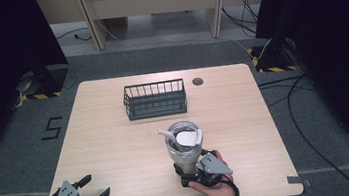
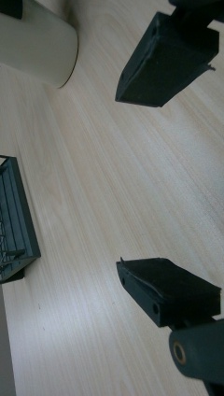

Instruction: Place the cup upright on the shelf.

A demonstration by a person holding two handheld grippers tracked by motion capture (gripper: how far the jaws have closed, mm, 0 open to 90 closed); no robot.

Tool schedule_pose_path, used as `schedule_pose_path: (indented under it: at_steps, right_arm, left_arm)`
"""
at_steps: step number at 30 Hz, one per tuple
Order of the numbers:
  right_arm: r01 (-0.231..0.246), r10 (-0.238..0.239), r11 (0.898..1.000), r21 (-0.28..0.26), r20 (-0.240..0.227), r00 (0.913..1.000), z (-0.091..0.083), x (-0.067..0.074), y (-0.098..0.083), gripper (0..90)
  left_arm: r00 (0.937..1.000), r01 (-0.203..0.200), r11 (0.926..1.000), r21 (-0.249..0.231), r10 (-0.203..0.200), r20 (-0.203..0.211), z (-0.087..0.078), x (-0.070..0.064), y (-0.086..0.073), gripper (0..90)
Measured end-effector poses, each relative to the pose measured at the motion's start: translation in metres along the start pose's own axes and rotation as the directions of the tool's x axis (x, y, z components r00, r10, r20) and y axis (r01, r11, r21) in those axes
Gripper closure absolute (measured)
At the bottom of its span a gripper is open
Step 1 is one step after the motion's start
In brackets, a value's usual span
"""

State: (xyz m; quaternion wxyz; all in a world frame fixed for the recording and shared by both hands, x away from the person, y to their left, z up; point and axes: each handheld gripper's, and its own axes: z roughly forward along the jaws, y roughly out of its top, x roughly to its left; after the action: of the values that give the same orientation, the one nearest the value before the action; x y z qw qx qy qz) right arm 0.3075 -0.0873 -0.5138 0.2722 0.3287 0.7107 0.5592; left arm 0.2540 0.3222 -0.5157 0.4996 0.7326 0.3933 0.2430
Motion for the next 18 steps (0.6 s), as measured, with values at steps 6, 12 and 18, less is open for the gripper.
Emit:
schedule_pose_path:
  at_steps: [6, 12, 18]
  right_arm:
    - [0.009, -0.009, 1.000, 0.000, -0.004, 1.0000, -0.0003, -0.0005, 0.0009, 10.5]
    - [-0.003, 0.003, 1.000, 0.005, -0.005, 1.0000, 0.0004, -0.0015, 0.0027, 10.5]
    - [-0.011, 0.011, 1.000, 0.001, 0.007, 0.9999, 0.0033, -0.0046, 0.0049, 10.5]
  left_arm:
    - [1.0000, -0.006, 1.0000, 0.003, 0.006, 0.003, 0.0005, -0.0008, -0.0004, 16.4]
    - [1.0000, -0.001, 1.0000, 0.007, 0.001, 0.001, 0.0012, 0.0015, -0.0015, 17.0]
    - [1.0000, 0.000, 1.0000, 0.009, 0.000, 0.000, 0.0011, 0.0022, -0.0017, 17.4]
